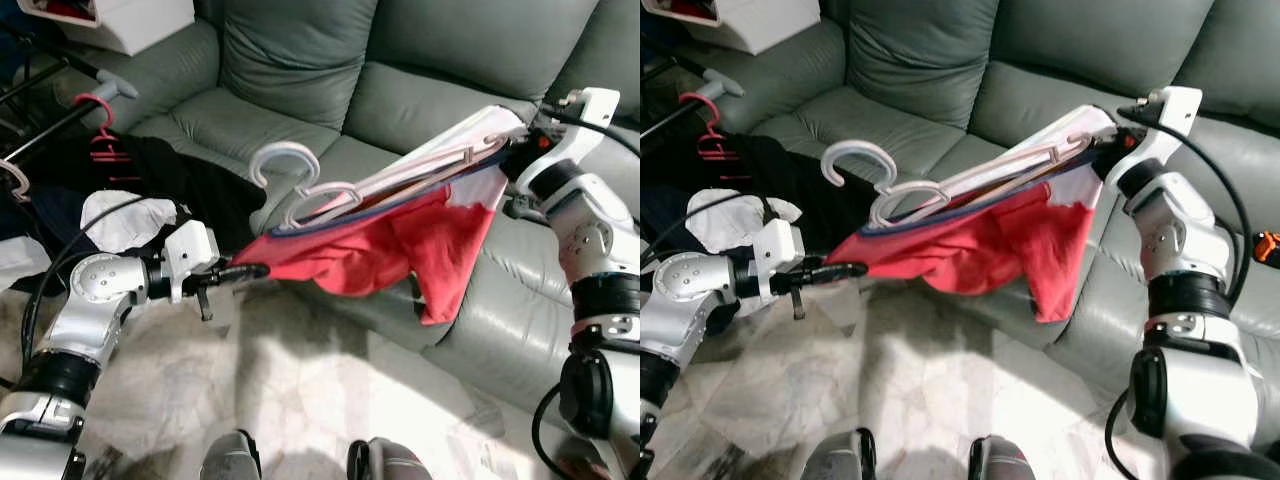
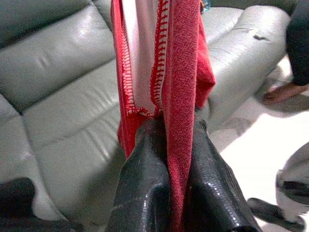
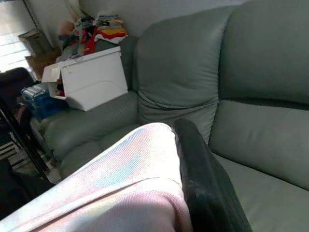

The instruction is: Hang hanger

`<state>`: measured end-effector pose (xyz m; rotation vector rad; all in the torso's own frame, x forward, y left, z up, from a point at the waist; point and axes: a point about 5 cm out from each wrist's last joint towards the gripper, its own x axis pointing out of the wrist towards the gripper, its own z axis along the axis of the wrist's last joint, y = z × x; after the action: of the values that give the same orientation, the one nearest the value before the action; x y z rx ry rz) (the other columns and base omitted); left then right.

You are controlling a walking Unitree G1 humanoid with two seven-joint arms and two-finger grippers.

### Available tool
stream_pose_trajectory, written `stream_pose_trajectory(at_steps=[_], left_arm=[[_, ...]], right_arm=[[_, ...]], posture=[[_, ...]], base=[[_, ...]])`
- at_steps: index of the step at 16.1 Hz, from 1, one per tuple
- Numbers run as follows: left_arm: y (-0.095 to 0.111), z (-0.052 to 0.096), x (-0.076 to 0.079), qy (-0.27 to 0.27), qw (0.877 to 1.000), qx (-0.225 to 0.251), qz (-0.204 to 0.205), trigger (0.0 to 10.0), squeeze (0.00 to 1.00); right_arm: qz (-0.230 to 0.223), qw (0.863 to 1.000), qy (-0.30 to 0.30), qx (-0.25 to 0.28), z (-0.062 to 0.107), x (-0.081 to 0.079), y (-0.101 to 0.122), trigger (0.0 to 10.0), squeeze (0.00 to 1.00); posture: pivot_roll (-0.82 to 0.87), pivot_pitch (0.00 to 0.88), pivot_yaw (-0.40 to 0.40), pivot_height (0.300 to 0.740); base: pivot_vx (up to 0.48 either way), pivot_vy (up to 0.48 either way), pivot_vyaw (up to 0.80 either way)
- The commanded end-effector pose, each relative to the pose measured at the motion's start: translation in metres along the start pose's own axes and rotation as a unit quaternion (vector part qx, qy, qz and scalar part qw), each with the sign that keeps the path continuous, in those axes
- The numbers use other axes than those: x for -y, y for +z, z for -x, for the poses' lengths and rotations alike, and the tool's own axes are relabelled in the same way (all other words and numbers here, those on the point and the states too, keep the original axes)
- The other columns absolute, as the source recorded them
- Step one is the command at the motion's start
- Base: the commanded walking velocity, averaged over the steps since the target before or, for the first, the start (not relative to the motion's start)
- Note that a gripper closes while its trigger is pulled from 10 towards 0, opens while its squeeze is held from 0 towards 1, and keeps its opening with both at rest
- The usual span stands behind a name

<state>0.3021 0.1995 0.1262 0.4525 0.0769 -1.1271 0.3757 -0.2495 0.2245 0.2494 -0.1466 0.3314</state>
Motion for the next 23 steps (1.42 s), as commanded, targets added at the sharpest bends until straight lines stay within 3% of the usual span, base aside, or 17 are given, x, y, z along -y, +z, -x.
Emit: stream_pose_trajectory(at_steps=[1,3,5,9,12,13,16,18,20,22,23], left_arm=[[-0.039,0.030,0.009,0.032,0.995,-0.086,0.050,0.0,0.00],[-0.040,0.029,0.006,0.049,0.994,-0.100,0.003,0.0,0.00],[-0.047,0.029,0.008,0.045,0.989,-0.136,-0.035,0.0,0.00],[-0.058,0.037,0.006,0.083,0.982,-0.157,-0.056,0.0,0.00],[-0.068,0.053,-0.001,0.160,0.969,-0.184,-0.048,0.0,0.00],[-0.074,0.060,-0.002,0.186,0.960,-0.205,-0.041,0.0,0.00],[-0.084,0.067,0.008,0.174,0.955,-0.234,-0.051,0.0,0.00],[-0.085,0.066,0.009,0.182,0.957,-0.221,-0.041,0.0,0.00],[-0.082,0.068,0.003,0.219,0.956,-0.194,-0.006,0.0,0.00],[-0.092,0.069,0.013,0.164,0.950,-0.262,-0.046,0.0,0.00],[-0.094,0.068,0.015,0.150,0.950,-0.271,-0.048,0.0,0.00]], right_arm=[[0.044,0.990,-0.094,0.094,0.020,0.037,0.060,0.0,0.00],[0.087,0.982,-0.150,0.079,0.020,0.045,0.059,0.0,0.00],[0.099,0.980,-0.147,0.091,0.014,0.040,0.066,0.0,0.00],[0.123,0.979,-0.136,0.088,0.007,0.034,0.069,0.0,0.00],[0.163,0.966,-0.176,0.093,0.010,0.042,0.074,0.0,0.00],[0.220,0.945,-0.213,0.113,0.014,0.045,0.085,0.0,0.00],[0.220,0.945,-0.207,0.125,0.013,0.044,0.097,0.0,0.00],[0.237,0.941,-0.214,0.115,0.013,0.047,0.095,0.0,0.00],[0.269,0.924,-0.260,0.081,0.024,0.061,0.090,0.0,0.00],[0.250,0.931,-0.250,0.091,0.024,0.061,0.088,0.0,0.00],[0.262,0.929,-0.244,0.092,0.022,0.058,0.088,0.0,0.00]], posture=[[-0.07,0.110,-0.018,0.740],[-0.07,0.115,-0.016,0.740],[-0.07,0.115,-0.016,0.740],[-0.08,0.116,-0.013,0.740],[-0.08,0.119,-0.010,0.740],[-0.08,0.119,-0.010,0.740],[-0.08,0.119,-0.010,0.740],[-0.09,0.116,-0.011,0.740],[-0.09,0.113,-0.014,0.740],[-0.08,0.114,-0.014,0.740],[-0.08,0.114,-0.014,0.740]], base=[[0.000,0.000,0.00],[0.000,0.000,0.00],[0.000,0.000,0.00],[0.000,0.000,0.00],[0.000,0.000,0.00],[0.000,0.000,0.00],[0.000,0.000,0.00],[0.000,0.000,0.00],[0.000,0.000,0.00],[0.000,0.000,0.00],[0.000,0.000,0.00]])
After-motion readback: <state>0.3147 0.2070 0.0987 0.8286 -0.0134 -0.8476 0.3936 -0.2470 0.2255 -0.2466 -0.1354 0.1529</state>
